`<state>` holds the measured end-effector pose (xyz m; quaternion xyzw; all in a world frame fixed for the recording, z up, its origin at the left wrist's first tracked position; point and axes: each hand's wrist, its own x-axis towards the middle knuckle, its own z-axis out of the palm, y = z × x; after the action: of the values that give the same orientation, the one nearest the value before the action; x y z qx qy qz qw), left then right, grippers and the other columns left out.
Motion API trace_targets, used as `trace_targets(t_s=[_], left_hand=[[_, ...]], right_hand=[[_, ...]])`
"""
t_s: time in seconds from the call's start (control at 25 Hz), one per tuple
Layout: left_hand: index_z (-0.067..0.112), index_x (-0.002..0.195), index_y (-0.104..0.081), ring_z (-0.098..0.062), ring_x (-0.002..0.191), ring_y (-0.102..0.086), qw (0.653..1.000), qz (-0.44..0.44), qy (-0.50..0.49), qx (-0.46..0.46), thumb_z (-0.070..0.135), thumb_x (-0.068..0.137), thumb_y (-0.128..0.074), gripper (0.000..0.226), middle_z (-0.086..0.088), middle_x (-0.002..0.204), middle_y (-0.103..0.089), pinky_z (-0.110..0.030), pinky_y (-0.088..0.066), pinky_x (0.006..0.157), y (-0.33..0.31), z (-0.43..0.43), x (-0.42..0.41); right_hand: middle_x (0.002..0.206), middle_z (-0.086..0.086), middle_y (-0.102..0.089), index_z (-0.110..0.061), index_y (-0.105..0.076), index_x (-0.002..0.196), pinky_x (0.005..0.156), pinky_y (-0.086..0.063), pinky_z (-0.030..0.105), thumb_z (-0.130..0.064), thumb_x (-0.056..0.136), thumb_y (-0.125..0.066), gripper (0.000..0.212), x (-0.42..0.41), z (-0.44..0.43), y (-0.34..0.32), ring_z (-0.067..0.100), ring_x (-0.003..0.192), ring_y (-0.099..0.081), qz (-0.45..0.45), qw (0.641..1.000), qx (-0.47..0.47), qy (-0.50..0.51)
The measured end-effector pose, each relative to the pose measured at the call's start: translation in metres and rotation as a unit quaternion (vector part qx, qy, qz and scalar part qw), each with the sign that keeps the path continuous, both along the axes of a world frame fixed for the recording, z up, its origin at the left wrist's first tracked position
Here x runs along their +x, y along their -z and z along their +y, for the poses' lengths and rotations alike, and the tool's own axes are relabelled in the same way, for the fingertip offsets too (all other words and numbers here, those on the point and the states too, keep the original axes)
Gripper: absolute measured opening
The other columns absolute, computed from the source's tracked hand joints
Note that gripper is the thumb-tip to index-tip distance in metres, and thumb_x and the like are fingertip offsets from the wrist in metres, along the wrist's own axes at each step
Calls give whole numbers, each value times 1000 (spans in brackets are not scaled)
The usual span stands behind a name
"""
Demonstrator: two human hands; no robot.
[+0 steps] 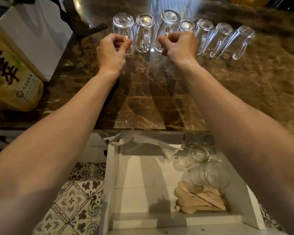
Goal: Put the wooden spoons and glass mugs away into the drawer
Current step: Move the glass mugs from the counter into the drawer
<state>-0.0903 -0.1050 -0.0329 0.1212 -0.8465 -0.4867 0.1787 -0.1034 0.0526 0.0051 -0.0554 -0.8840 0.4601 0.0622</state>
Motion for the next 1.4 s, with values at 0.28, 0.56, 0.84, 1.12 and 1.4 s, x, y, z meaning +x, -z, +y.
trace_targets(t_s=[0.28,0.56,0.84,1.12,1.4], left_hand=[[11,115,-59,-1,101,-58,992,81,88,-26,29,92,-58,29,4,109,-60,-14,-46,90,-29,13,68],[10,115,-60,5,97,-57,991,83,101,-18,26,92,-57,28,5,107,-61,-12,-46,87,-42,26,137],[16,103,-66,4,84,-63,994,63,76,42,29,87,-66,21,12,90,-66,-13,-50,78,-23,39,194],[37,91,-64,3,81,-65,990,63,88,88,31,83,-68,11,25,82,-68,-13,-50,74,-3,53,253],[29,89,-67,-3,76,-62,989,-21,100,110,23,80,-71,11,9,84,-69,-15,-50,71,29,55,287]], right_hand=[[73,-6,-68,-19,-68,78,72,-58,26,-27,87,-67,12,57,24,-32,6,66,-65,78,993,-50,-70],[82,-3,-71,-22,-70,84,76,-58,32,-27,86,-68,6,125,50,-32,13,79,-70,67,991,-33,-113],[80,-5,-74,-18,-76,91,74,-59,36,-27,80,-76,15,188,64,-12,8,76,-71,65,989,-78,-112],[75,-17,-71,-35,-70,88,71,-60,31,-27,77,-76,15,250,76,4,3,72,-70,56,980,-99,-161],[73,-13,-73,-30,-75,81,71,-60,35,-28,72,-80,11,281,87,49,5,69,-71,-47,978,-114,-168]])
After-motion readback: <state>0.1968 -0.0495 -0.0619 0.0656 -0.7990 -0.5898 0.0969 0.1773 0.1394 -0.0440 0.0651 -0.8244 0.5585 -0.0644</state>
